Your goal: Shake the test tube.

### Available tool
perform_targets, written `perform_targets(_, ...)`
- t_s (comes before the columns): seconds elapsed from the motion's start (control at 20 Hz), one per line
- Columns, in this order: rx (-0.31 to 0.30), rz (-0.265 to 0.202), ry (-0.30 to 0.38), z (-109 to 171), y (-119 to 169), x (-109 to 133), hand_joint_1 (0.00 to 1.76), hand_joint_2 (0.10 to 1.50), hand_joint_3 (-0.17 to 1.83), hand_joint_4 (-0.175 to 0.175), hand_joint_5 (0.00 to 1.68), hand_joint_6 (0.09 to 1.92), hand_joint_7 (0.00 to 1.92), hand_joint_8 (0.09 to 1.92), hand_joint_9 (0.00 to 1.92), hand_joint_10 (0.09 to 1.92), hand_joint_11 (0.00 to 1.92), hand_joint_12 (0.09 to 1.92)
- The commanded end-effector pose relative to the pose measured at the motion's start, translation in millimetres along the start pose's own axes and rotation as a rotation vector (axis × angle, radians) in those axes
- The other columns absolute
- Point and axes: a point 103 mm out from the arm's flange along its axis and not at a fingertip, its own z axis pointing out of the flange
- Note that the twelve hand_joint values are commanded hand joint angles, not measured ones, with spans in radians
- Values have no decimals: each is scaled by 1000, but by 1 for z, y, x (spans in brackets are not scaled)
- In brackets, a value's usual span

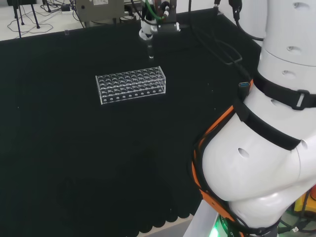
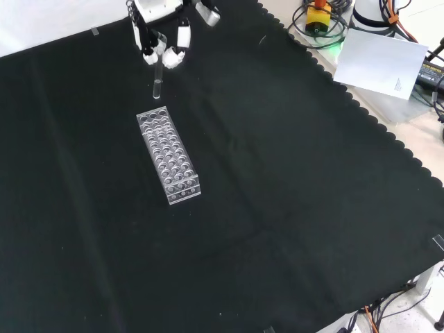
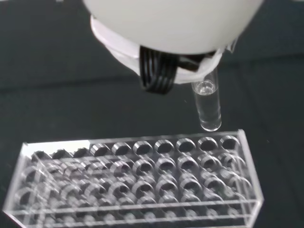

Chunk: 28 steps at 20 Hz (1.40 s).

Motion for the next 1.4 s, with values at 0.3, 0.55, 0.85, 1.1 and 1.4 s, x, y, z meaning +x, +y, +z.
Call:
perform_targets(0.3,-40,-28,61,-19,-2,5,1245,578,688,-175,1472,293,1788,379,1662,690,1446,904)
perform_targets(0.55,-44,-94,116,-19,1,39,1245,579,687,-175,1473,289,1790,378,1662,690,1446,904)
perform_targets(0.85,-53,-212,178,-20,0,88,1245,579,685,-175,1475,285,1791,376,1663,690,1446,904)
perform_targets(1.1,-33,-173,94,-13,3,70,1245,580,684,-175,1477,282,1792,374,1663,691,1446,904)
perform_targets(1.4,10,2,-59,-10,-6,-13,1246,580,684,-175,1478,278,1793,373,1663,691,1445,904)
